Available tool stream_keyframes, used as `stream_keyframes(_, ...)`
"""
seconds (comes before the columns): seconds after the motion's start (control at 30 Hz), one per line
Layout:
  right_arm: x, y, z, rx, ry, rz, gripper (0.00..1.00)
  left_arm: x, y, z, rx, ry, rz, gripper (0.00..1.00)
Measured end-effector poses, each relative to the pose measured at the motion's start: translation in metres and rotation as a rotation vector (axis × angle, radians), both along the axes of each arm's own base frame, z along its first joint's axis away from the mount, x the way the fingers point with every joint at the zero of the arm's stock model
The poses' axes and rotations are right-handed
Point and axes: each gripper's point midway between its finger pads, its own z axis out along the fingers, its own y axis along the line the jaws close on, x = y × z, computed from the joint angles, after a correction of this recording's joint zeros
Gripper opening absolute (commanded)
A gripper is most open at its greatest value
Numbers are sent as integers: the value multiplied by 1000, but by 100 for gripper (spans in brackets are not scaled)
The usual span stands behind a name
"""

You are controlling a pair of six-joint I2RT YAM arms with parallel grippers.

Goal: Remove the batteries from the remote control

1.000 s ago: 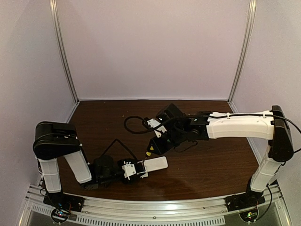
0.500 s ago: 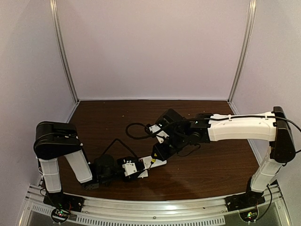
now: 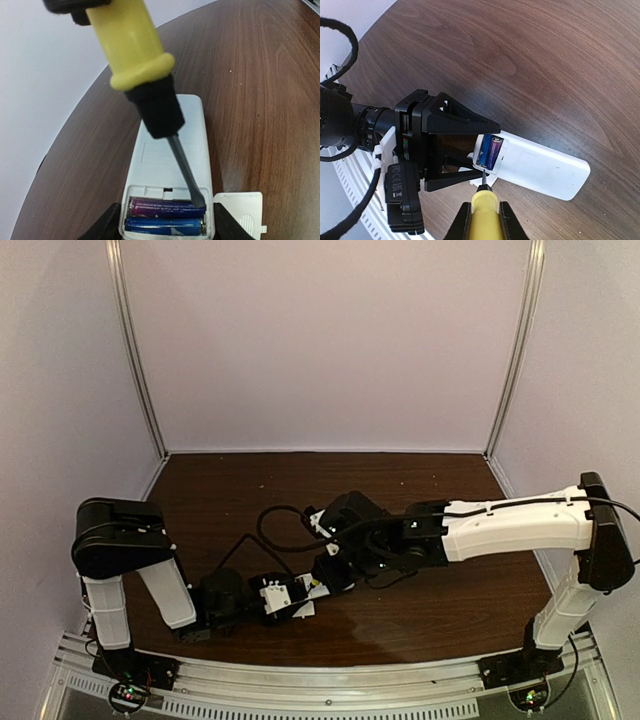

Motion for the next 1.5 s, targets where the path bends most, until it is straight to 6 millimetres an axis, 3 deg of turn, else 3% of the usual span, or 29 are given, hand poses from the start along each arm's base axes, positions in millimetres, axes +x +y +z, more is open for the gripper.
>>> stream_keyframes(0.13,-3,2,-1,-4,-43,-34,0,0,0,0,0,0,0,8)
stream_keyframes(0.47,14,-3,5,-9,-139,-120,0,0,0,0,-4,7,1,8)
stream_keyframes(0.9,18,5,14,42,-158,-127,0,0,0,0,-4,7,0,8)
stream_keyframes(1.5,20,5,9,30,-163,-133,0,0,0,0,-5,9,2,8)
